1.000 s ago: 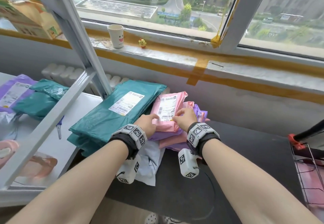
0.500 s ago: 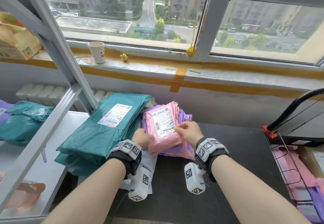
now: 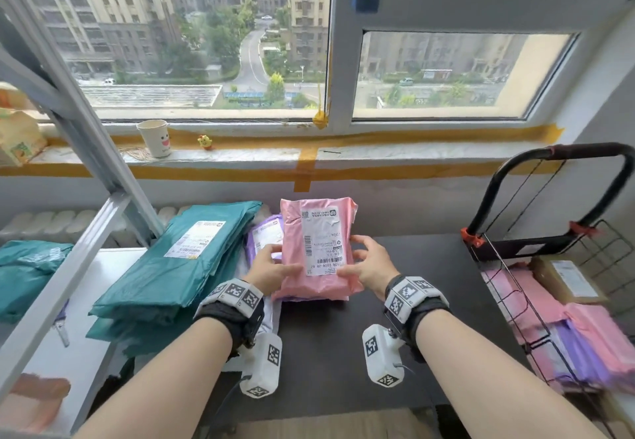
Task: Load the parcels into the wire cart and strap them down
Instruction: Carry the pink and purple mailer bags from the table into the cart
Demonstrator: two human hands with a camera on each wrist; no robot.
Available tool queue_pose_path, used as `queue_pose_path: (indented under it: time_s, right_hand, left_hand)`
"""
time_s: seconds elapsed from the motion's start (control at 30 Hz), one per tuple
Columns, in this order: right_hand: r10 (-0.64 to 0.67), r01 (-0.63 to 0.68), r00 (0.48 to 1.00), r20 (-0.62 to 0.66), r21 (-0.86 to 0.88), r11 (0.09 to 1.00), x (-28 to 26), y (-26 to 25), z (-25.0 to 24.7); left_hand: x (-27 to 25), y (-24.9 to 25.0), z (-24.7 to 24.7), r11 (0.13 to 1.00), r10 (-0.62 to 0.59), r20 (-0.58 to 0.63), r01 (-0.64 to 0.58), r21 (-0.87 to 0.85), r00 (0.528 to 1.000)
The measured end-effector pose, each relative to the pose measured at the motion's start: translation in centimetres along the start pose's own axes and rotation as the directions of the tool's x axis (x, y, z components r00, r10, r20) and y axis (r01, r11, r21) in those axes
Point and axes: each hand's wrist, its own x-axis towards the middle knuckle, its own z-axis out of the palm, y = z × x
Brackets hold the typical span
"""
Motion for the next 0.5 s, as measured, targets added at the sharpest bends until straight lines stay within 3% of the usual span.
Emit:
queue_pose_path:
  time_s: [0.13,0.23,0.5]
  right_hand:
    - [-0.054,0.055,0.997,-0.047,0.018,0.998,-3.8,0.4,-5.1]
    - [-0.092,0.093,0.992,-0.088,0.003,0.996,-7.7,1.8,-10.1]
    - [-0.091,0.082,0.986,-0.139,-0.065,0.994,-19.9,9.9,-24.4]
  left_hand:
    - [-3.7,1.2,4.4,0.996,0.084,0.029,-0.083,-0.018,0.996]
    - [-6.7,1.2,9.2,0.991,0.11,0.085,-0.116,0.06,0.99]
    - [-16.7,-2.8,24.8,0.981,0.115,0.177,-0.139,0.133,0.977]
